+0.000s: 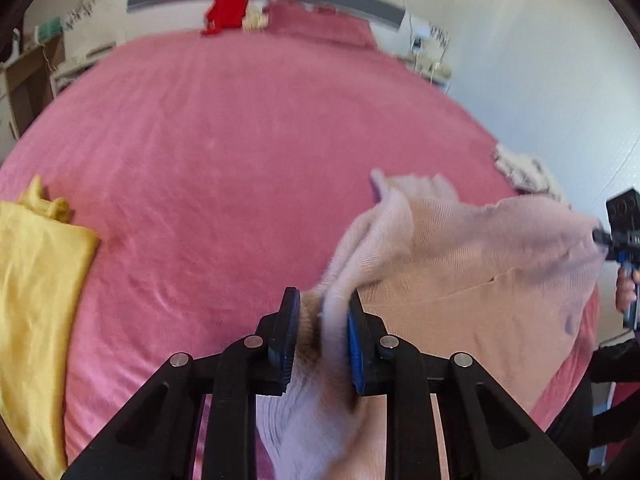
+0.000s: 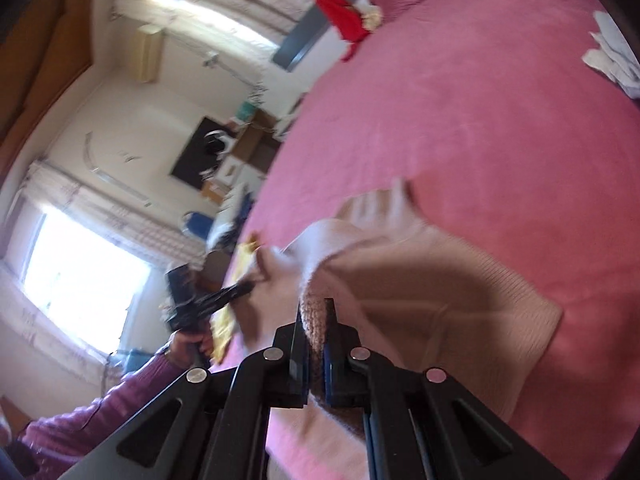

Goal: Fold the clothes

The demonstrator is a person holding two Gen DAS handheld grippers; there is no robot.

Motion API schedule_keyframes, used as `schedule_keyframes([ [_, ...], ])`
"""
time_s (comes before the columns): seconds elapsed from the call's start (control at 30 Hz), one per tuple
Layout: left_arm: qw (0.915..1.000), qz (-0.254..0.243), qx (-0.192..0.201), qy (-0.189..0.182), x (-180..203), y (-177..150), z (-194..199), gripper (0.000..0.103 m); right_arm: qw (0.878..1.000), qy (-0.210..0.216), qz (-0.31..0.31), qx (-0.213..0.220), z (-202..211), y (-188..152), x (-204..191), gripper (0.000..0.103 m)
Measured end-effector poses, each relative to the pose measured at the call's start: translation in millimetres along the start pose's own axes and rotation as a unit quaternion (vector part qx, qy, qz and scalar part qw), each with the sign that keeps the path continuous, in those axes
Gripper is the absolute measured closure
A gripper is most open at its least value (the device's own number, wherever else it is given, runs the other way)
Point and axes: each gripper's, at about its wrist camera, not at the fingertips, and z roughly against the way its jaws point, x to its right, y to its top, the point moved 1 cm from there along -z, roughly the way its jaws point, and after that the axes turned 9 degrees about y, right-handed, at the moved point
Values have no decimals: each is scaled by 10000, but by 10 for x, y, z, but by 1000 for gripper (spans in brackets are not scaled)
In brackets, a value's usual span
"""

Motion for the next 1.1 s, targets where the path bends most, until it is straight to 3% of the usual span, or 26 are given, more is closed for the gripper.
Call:
schedule_keyframes([
  [0.13,9983,215,444,-310,-88,-188,437,80,9994,217,184,-199,156,-340,-282,100],
  [0.27,9975,80,451,-545,-50,-483,631,80,9972,433,312,-532,134,-796,-462,100],
  [0.43,9980,18,345,-522,-18,-864,733,80,9855,515,417,-1560,-31,-1569,-614,100],
  [0.6,9966,440,501,-475,-87,-1159,845,80,9675,149,234,-2513,-60,-2268,-525,100],
  [0.77,9879,1304,712,-442,-220,-1230,881,78,9534,-233,30,-3007,36,-2474,-305,100],
  [0.83,9839,1520,771,-539,-201,-1201,839,77,9440,-667,80,-3231,13,-2436,-227,96],
  [0.9,9819,1613,796,-584,-154,-1164,784,75,9483,-1038,72,-2998,49,-2245,-183,91],
  [0.97,9843,1545,579,-631,-71,-1169,668,63,9720,-857,202,-2177,158,-1925,-255,79],
  [1.03,9894,1308,29,-634,67,-1246,455,60,9862,-739,190,-1468,186,-1638,-276,76],
  [1.1,9904,855,-627,-891,232,-1374,279,61,9882,-829,195,-1275,64,-1406,-278,76],
])
